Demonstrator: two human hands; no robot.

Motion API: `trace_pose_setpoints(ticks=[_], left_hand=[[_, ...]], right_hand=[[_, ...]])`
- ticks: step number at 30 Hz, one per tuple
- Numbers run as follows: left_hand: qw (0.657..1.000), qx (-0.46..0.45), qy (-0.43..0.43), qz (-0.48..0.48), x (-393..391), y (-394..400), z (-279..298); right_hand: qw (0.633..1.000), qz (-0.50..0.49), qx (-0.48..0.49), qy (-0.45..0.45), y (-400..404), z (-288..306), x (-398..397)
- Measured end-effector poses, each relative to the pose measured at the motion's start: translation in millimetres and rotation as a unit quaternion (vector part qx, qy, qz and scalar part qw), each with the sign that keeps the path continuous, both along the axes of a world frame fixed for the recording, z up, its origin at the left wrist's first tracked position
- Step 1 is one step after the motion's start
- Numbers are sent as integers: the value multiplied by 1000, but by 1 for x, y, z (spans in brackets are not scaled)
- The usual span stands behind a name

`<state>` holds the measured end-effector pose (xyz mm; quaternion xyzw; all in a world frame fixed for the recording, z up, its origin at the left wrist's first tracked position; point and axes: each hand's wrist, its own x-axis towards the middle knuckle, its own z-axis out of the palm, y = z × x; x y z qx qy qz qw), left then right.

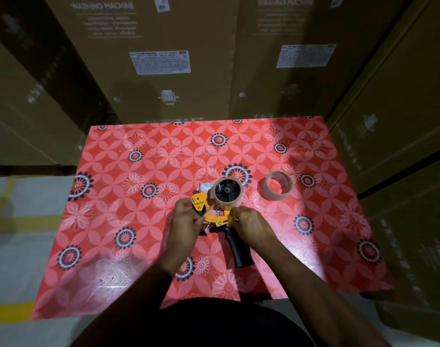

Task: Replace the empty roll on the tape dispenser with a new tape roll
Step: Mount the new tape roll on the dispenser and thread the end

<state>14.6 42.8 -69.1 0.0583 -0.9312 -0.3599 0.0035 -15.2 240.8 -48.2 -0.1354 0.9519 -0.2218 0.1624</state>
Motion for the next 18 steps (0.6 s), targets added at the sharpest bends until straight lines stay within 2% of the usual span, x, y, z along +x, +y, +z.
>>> trace_pose_setpoints(ticks=[6, 9, 13, 18], left_hand=[[996, -6, -17, -86, -12, -31, 1], [996, -42, -11, -78, -17, -32, -5], [996, -29, -27, -86, -20, -32, -11], [995, -23, -27, -97, -25, -32, -7]], right_hand=[[1000, 0, -6, -1, 5, 0, -5], [1000, -16, -6, 5, 5, -2, -2], [999, -27, -15, 22, -2, -4, 14], [1000, -19, -10, -14, -15, -11, 16]])
